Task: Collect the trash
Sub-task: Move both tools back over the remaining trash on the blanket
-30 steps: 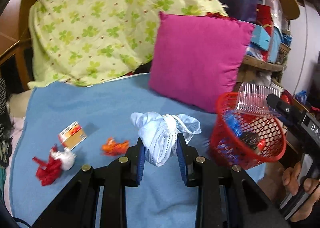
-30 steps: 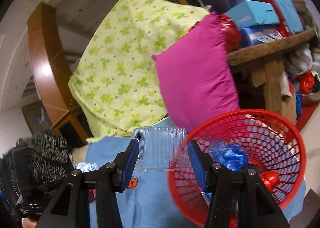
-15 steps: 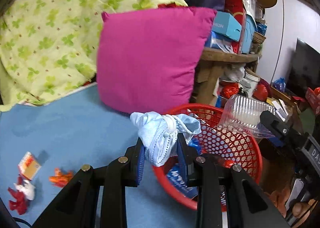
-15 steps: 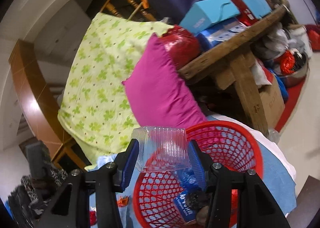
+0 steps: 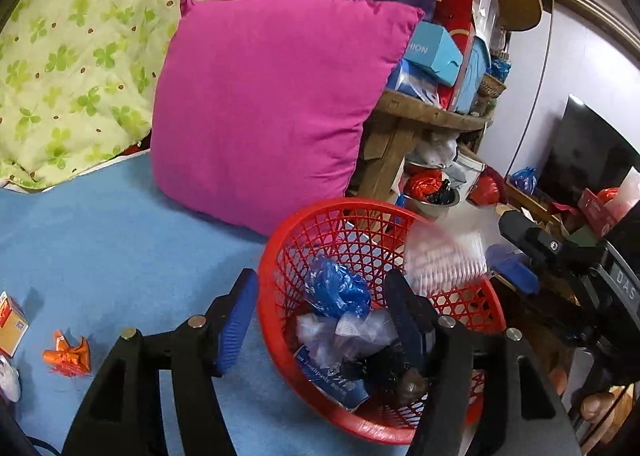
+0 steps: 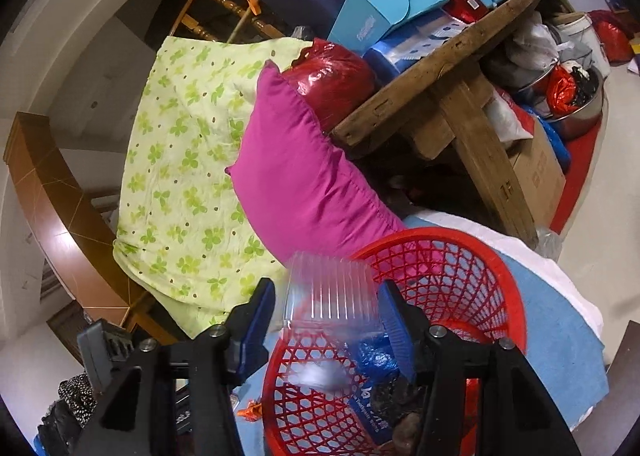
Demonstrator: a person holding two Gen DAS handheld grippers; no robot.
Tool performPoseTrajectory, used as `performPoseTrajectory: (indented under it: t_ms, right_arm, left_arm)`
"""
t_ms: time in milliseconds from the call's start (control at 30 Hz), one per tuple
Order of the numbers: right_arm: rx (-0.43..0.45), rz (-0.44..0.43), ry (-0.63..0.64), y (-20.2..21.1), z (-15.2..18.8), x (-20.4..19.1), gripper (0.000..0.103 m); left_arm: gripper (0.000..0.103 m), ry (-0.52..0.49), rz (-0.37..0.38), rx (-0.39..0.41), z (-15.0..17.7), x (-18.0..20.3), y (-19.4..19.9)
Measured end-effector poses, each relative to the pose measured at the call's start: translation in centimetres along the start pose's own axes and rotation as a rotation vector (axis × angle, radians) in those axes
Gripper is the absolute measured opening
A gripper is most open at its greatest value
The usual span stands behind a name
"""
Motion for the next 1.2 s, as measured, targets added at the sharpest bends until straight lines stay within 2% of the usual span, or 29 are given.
performPoseTrajectory:
  t_ms: [33, 167, 333, 533, 567, 633, 700, 833, 933, 1000, 1133, 1200]
  right_arm:
    - [0.001, 0.000, -0.003, -0.1, 0.0, -0.1, 0.069]
    - [0.000, -0.004, -0.007, -0.5, 0.2, -0.7, 0.069]
    - [0.005, -0.016, 0.065, -1.0, 0.7, -3.2, 0.069]
    - [0.106, -0.072, 0.252, 0.0, 1.8, -9.8, 0.082]
    - [0.128, -0.084, 0.283, 0.1, 2.2, -11.3, 0.091]
    - [0.124, -0.126, 0.327, -0.2, 3.1, -13.8, 0.100]
    - [0.085, -0.161, 0.401, -1.1, 4.4, -16.4, 0.100]
    - [-0.097, -0.214, 0.534, -4.8, 8.1, -21.3, 0.100]
    - [-0.221, -0.273, 0.545, -7.5, 10.6, -23.5, 0.100]
    - [-0.311, -0.316, 0.526, -9.5, 12.3, -24.5, 0.100]
    - [-0.385, -0.268, 0.568, -12.7, 14.5, -25.5, 0.100]
    - [-0.404, -0.197, 0.617, -14.5, 15.1, -25.8, 0.100]
  left_arm:
    - [0.067, 0.006, 0.005, 0.006, 0.0, -0.4, 0.4]
    - [0.067, 0.038, 0.008, 0.019, -0.1, -2.3, 1.9]
    - [0.068, 0.059, -0.064, 0.062, 1.3, -7.3, 5.6]
    - [0.069, 0.173, -0.236, 0.143, 3.8, -17.0, 11.5]
    - [0.069, 0.200, -0.269, 0.161, 4.2, -18.8, 12.6]
    - [0.069, 0.241, -0.328, 0.197, 4.8, -21.6, 14.2]
    - [0.069, 0.291, -0.379, 0.237, 5.2, -24.1, 15.7]
    - [0.069, 0.385, -0.415, 0.276, 5.6, -27.6, 17.5]
    - [0.069, 0.381, -0.458, 0.276, 6.0, -28.9, 17.8]
    - [0.069, 0.396, -0.456, 0.267, 6.3, -29.7, 18.1]
    - [0.069, 0.382, -0.465, 0.247, 7.0, -30.4, 18.3]
    - [0.069, 0.370, -0.503, 0.237, 7.2, -31.0, 18.5]
Point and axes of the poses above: each gripper's, at about its wrist camera, not at the fingertips, and y roughly against the way its jaws point, x to its right, z to its underside, the point moved 4 cm from there along -y, roughly the way its jaws point, and after that the axes turned 15 degrees about y, right-handed, at the moved point
